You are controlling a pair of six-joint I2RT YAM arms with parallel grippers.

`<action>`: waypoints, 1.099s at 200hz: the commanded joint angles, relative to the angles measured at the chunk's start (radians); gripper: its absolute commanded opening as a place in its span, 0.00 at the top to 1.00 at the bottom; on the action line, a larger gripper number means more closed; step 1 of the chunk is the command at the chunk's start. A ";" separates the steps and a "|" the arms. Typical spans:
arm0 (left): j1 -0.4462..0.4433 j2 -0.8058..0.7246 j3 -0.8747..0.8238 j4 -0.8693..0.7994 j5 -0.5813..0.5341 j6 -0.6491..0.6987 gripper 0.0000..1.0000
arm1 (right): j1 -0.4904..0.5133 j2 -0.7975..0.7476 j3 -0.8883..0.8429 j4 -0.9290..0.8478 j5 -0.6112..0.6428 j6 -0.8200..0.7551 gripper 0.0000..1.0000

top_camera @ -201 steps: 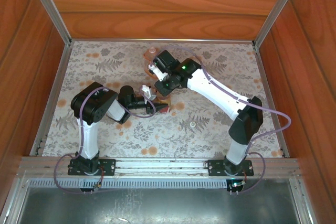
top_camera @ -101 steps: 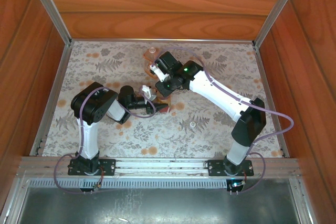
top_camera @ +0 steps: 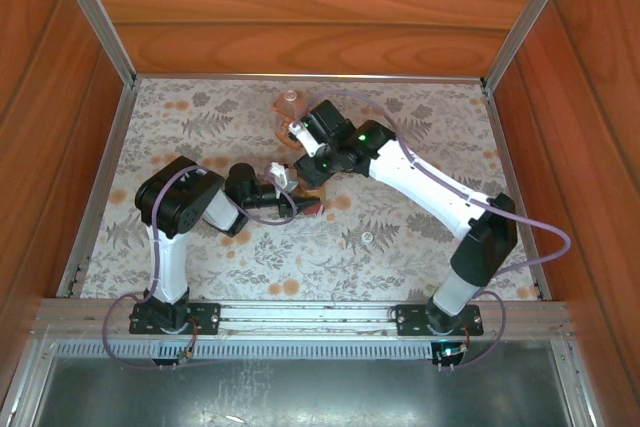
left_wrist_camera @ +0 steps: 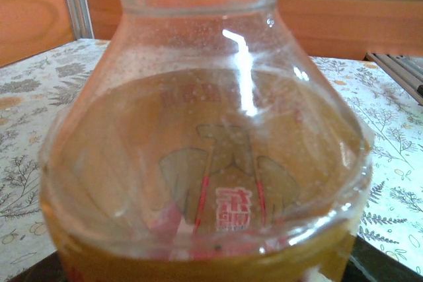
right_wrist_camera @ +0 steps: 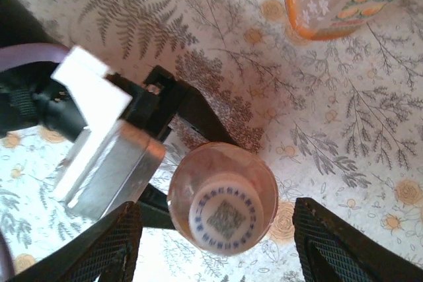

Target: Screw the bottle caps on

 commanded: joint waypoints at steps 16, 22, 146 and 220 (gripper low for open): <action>0.007 0.018 -0.005 -0.099 0.005 0.003 0.40 | -0.054 -0.081 -0.071 0.118 -0.117 0.077 0.37; 0.007 0.018 -0.005 -0.099 0.006 0.003 0.40 | -0.062 -0.083 -0.074 0.117 -0.124 0.081 0.39; 0.007 0.015 -0.007 -0.110 0.005 0.011 0.40 | -0.114 -0.028 -0.075 0.071 -0.157 0.072 0.65; 0.007 0.016 -0.002 -0.115 0.006 0.010 0.40 | -0.116 -0.011 -0.089 0.060 -0.154 0.059 0.70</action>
